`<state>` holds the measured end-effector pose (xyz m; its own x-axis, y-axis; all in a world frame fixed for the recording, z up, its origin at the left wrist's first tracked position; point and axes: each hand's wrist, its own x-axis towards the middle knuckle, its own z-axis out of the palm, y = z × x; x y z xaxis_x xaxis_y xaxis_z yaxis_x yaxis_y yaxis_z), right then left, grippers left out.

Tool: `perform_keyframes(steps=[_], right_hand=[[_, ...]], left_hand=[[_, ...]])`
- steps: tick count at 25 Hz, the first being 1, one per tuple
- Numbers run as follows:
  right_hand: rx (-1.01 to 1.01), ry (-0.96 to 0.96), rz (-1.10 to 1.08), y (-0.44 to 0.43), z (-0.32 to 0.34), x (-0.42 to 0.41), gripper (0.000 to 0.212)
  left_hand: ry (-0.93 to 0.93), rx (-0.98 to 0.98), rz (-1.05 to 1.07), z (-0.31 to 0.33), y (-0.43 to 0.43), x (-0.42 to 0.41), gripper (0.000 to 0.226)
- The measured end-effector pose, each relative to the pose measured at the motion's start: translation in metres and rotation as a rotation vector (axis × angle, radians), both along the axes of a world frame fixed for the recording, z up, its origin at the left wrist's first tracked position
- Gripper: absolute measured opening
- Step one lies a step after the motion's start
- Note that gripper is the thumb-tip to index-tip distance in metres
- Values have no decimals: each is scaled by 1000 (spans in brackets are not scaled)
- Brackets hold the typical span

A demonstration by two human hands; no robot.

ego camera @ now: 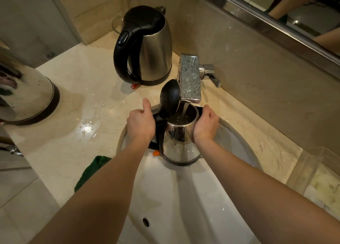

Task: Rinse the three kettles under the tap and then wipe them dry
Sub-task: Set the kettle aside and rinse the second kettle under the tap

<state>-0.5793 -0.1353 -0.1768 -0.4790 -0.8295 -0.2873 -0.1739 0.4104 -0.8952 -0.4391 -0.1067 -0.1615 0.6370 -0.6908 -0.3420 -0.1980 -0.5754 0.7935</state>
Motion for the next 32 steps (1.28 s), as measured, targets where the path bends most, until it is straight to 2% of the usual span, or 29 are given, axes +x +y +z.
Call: perform_keyframes(steps=[32], right_hand=[[3,-4,-6,1,4,0,43]], left_hand=[[-12,-3,9,2,0,-1,57]])
